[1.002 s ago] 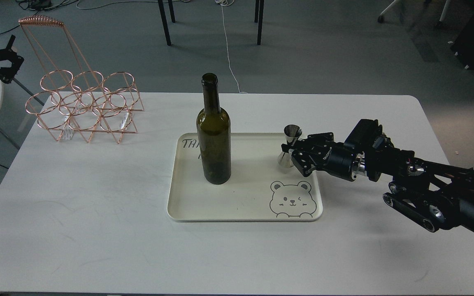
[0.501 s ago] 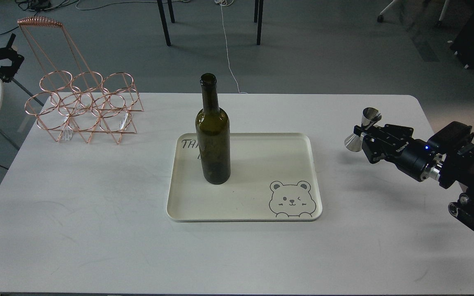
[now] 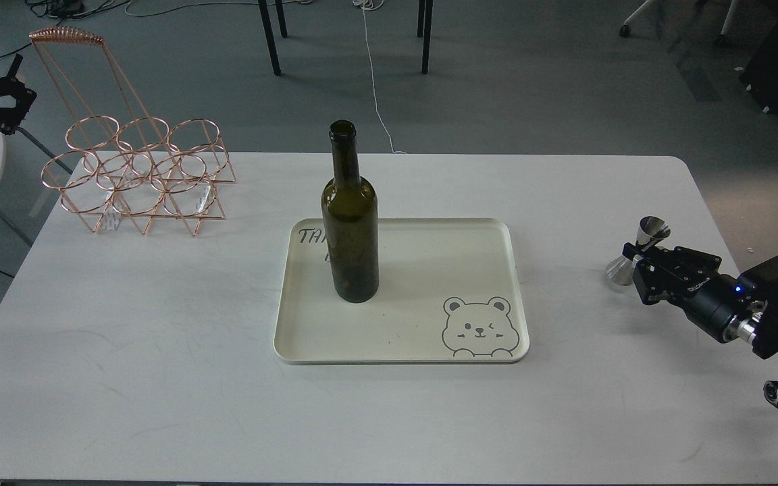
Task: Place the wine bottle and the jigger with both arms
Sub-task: 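Carry the jigger off the tray and set it on the table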
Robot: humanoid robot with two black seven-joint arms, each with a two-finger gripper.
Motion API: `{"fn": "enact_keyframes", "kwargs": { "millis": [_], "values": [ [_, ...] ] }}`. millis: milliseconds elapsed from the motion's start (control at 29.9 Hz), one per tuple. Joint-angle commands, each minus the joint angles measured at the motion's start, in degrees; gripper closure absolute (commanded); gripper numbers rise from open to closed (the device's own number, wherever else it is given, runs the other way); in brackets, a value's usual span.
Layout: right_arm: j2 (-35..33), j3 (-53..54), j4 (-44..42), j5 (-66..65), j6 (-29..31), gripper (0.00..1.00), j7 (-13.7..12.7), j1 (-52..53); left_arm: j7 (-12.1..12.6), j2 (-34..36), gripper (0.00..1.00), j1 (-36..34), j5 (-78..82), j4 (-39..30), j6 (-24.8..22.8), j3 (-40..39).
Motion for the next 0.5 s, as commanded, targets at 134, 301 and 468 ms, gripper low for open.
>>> {"fn": "enact_keyframes", "kwargs": {
  "millis": [134,301,468],
  "values": [
    [0.15,-0.05,-0.07,0.11,0.02,0.90,0.00,-0.96,0.00,0.09,0.01,0.09,0.06,0.00,0.00,0.01],
    [0.15,0.04,0.01,0.19,0.02,0.80,0.00,-0.95,0.00,-0.09,0.01,0.00,0.76,0.00,0.00,-0.08],
    [0.07,-0.58,0.36,2.73,0.02,0.74,0.00,-1.30,0.00,-0.09,0.01,-0.09,0.76,0.00,0.00,-0.08]
  ]
}}
